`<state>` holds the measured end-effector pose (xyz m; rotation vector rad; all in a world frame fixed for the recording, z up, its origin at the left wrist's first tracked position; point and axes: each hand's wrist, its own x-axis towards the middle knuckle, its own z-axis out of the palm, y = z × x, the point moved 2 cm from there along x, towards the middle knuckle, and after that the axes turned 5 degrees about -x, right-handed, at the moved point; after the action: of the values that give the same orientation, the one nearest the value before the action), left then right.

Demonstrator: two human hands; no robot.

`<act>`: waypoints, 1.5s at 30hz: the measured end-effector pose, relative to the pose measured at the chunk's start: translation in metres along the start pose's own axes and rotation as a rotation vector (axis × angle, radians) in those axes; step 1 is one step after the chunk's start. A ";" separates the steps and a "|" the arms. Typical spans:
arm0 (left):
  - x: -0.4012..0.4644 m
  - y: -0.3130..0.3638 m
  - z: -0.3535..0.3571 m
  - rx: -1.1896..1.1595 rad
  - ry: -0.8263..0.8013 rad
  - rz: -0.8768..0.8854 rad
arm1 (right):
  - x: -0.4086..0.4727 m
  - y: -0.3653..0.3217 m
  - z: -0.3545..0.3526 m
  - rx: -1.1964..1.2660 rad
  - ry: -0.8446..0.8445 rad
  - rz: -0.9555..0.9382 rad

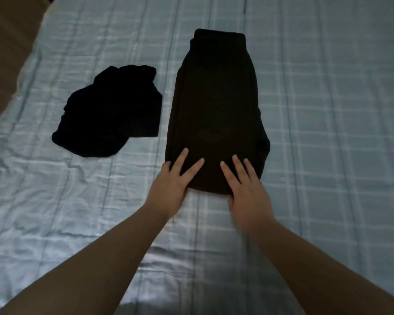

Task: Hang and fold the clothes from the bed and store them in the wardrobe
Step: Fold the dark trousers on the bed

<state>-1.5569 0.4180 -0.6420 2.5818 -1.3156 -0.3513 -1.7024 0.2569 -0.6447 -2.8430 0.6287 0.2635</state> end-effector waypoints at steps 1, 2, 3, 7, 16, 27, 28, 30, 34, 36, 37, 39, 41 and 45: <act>0.000 0.000 -0.001 0.004 0.004 0.002 | -0.001 -0.001 0.001 0.006 0.012 0.009; -0.002 0.002 -0.002 -0.003 0.009 0.002 | -0.004 -0.003 0.001 0.009 0.024 0.016; -0.006 0.005 -0.004 -0.014 0.025 0.005 | -0.008 -0.005 0.001 0.010 0.043 0.019; -0.036 0.021 -0.011 -0.034 0.102 0.039 | -0.042 -0.010 -0.003 0.031 0.120 0.041; -0.201 0.037 0.008 -0.115 -0.093 0.033 | -0.200 -0.065 0.029 0.090 0.008 0.044; -0.205 0.043 -0.116 -0.442 -0.007 0.022 | -0.208 -0.079 -0.091 0.187 0.055 -0.047; -0.195 0.045 -0.130 -0.451 0.007 0.023 | -0.202 -0.073 -0.105 0.221 0.079 -0.052; -0.170 0.050 -0.157 -0.495 0.019 0.016 | -0.183 -0.059 -0.131 0.273 0.110 -0.034; -0.109 0.047 -0.192 -0.336 0.144 0.021 | -0.128 -0.025 -0.180 0.214 0.195 -0.054; -0.073 0.042 -0.194 -0.222 0.227 0.011 | -0.093 -0.007 -0.191 0.163 0.236 -0.083; -0.056 0.039 -0.192 -0.205 0.246 -0.002 | -0.077 0.000 -0.193 0.152 0.250 -0.082; -0.020 0.038 -0.182 -0.236 0.236 -0.050 | -0.041 0.011 -0.189 0.158 0.247 -0.059; 0.011 0.036 -0.167 -0.304 0.189 -0.104 | -0.008 0.018 -0.178 0.187 0.224 -0.037; 0.056 0.023 -0.135 -0.338 0.175 -0.222 | 0.041 0.021 -0.152 0.268 0.212 0.032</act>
<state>-1.5011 0.3711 -0.5132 2.4082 -0.8314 -0.3420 -1.6555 0.1841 -0.5114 -2.6222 0.6925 -0.1129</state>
